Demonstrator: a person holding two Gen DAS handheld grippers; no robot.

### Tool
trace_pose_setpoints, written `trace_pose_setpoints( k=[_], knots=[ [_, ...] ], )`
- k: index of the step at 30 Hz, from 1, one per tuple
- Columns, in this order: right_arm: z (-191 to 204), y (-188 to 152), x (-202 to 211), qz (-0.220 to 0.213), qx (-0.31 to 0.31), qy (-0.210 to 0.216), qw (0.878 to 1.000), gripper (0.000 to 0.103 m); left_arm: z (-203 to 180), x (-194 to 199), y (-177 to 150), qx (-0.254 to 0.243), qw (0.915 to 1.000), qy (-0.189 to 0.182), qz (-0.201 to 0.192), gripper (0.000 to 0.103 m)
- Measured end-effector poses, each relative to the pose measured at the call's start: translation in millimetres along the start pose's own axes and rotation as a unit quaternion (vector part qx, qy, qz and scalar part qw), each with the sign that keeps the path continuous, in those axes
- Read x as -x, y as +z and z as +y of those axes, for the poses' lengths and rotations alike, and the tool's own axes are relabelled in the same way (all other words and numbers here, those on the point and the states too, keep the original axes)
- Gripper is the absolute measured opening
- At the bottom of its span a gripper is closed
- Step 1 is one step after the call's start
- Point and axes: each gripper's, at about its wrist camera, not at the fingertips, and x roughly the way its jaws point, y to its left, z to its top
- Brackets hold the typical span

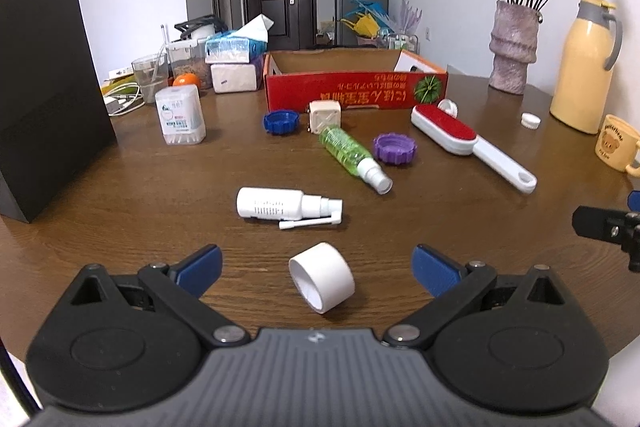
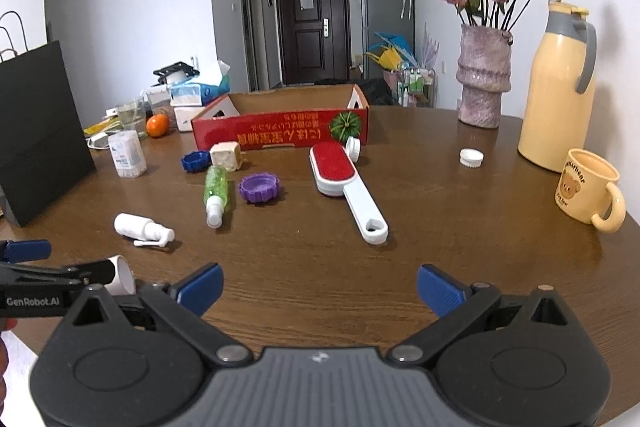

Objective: Organize rigid objects
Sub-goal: 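Move the left gripper to the white tape roll and close on it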

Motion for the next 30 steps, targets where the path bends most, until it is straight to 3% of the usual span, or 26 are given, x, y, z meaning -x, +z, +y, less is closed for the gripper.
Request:
trace_pose_setpoints(
  k=[11, 20, 24, 30],
  knots=[
    [0, -3, -32, 0.028, -0.006, -0.009, 1.0, 0.103, 5, -31, -10, -0.011, 0.9994, -0.022, 0.026, 0.096],
    [4, -4, -49, 0.042, -0.005, -0.013, 0.999, 0.103, 4, -43, -15, -0.048, 0.9978, -0.041, 0.023, 0.071],
    [4, -4, -53, 0.047, -0.005, -0.014, 0.999, 0.103, 6, -47, -17, -0.054, 0.9968, -0.052, 0.028, 0.048],
    [6, -4, -58, 0.052, -0.003, -0.013, 0.999, 0.103, 8, -47, -17, -0.05, 0.9966, -0.06, 0.025, 0.047]
  ],
)
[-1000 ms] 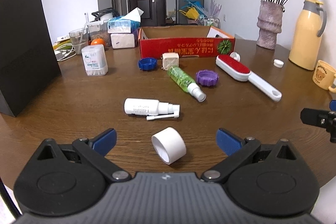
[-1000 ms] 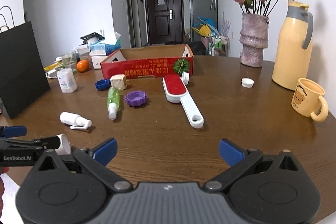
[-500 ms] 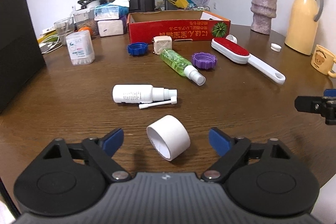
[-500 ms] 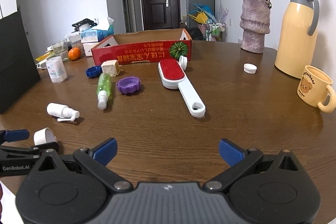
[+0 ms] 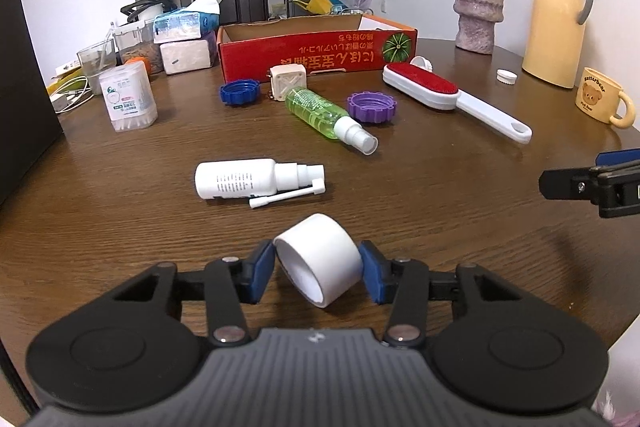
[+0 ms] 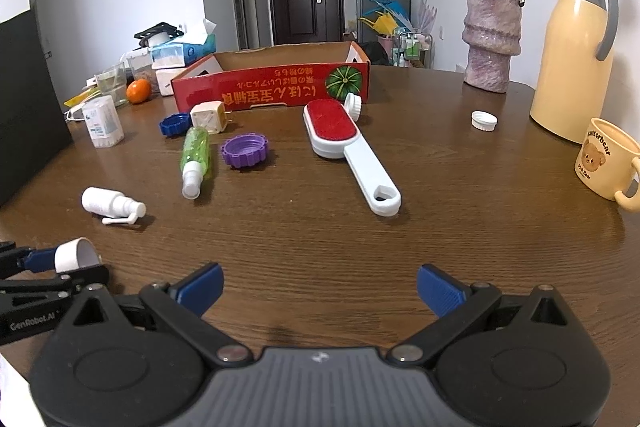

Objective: Organize rigid objects
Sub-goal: 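Move the left gripper to the white tape roll and close on it, then move the right gripper toward the white spray bottle while left holds tape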

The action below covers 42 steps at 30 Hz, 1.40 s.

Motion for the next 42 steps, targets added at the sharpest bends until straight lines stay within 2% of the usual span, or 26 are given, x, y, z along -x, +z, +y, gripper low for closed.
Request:
trace_pose_setpoints(
  k=[10, 16, 30, 42],
  knots=[
    [5, 3, -5, 0.001, 0.004, 0.004, 1.0, 0.103, 6, 6, 6, 0.01, 0.9998, 0.005, -0.014, 0.047],
    [21, 10, -7, -0.004, 0.013, 0.015, 1.0, 0.103, 19, 14, 10, 0.016, 0.9995, 0.016, -0.025, 0.047],
    [107, 27, -25, -0.004, 0.039, 0.061, 0.997, 0.103, 87, 30, 7, 0.039, 0.9971, 0.051, -0.041, 0.047],
    [183, 38, -55, 0.004, 0.028, 0.064, 0.998, 0.103, 151, 28, 2, 0.053, 0.9951, 0.07, -0.046, 0.047]
  ],
)
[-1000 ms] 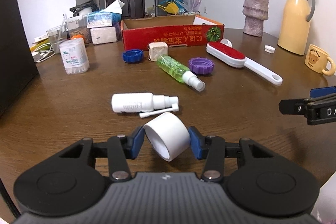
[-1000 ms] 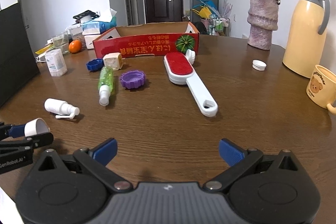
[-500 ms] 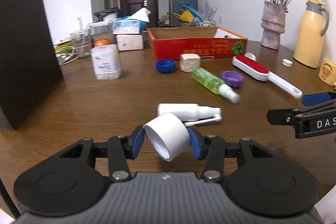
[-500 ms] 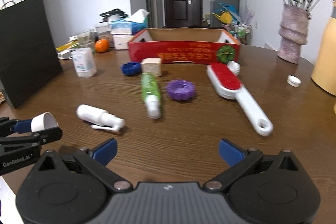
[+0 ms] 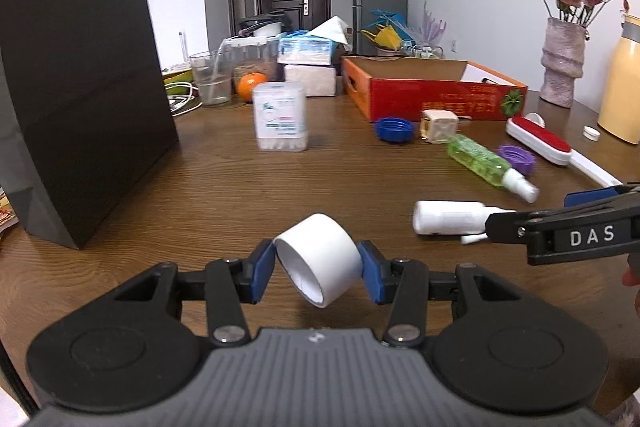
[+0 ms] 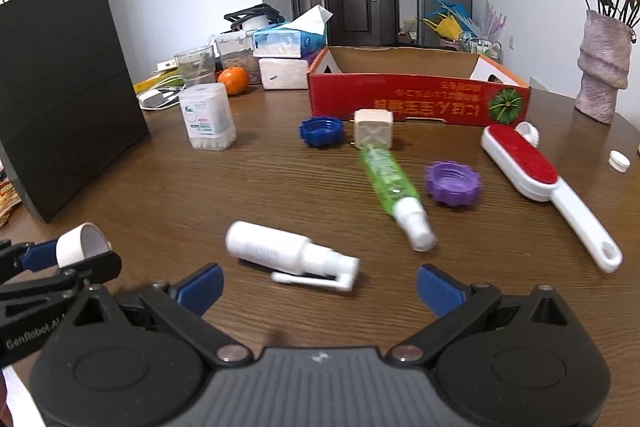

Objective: Organize rigid objects
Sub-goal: 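Move the right gripper toward the white spray bottle while left holds tape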

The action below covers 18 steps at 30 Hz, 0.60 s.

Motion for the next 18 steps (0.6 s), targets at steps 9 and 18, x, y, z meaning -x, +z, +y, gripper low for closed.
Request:
trace_pose_setpoints(
  k=[9, 18],
  knots=[
    [32, 7, -34, 0.015, -0.029, -0.036, 0.999, 0.103, 24, -25, 9, -0.021, 0.9998, -0.001, 0.006, 0.047],
    [44, 11, -55, 0.017, -0.065, -0.075, 0.995, 0.102, 39, -47, 16, -0.035, 0.9992, -0.012, 0.012, 0.047]
  ],
)
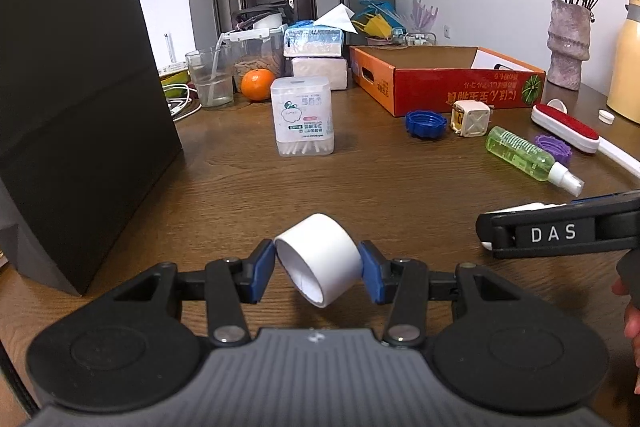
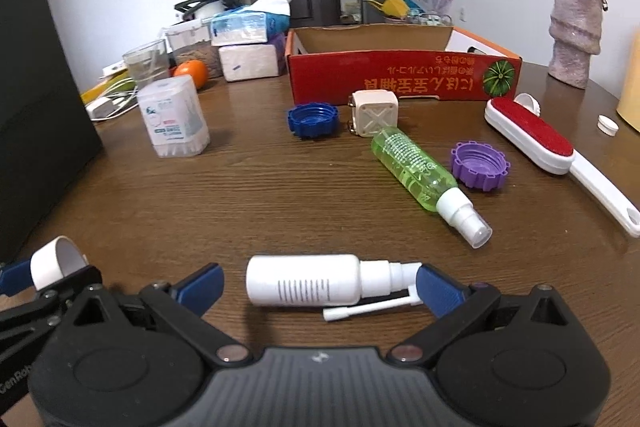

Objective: Organize rigid objects
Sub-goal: 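Move the right gripper toward the white spray bottle while left holds tape, then close the right gripper around the white spray bottle and lift it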

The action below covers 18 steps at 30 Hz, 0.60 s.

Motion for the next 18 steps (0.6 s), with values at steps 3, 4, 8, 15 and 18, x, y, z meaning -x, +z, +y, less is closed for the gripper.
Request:
trace_pose_setpoints(
  k=[3, 4, 8, 15, 18],
  knots=[
    [3, 1, -3, 0.003, -0.009, -0.002, 1.0, 0.102, 4, -7, 0, 0.004, 1.0, -0.003, 0.007, 0.047],
    [4, 1, -4, 0.003, -0.012, -0.003, 1.0, 0.102, 6, -8, -1, 0.005, 0.9999, -0.005, 0.008, 0.047],
    [7, 2, -2, 0.0, -0.025, -0.006, 1.0, 0.103, 9, -10, -2, 0.01, 0.9999, -0.011, 0.008, 0.047],
    [11, 0, -5, 0.007, -0.026, -0.017, 0.999, 0.103, 12, -8, -2, 0.016, 0.9997, -0.017, 0.001, 0.047],
    [10, 1, -3, 0.002, -0.015, -0.017, 1.0, 0.103, 12, -7, -3, 0.019, 0.9997, -0.018, -0.001, 0.047]
  ],
)
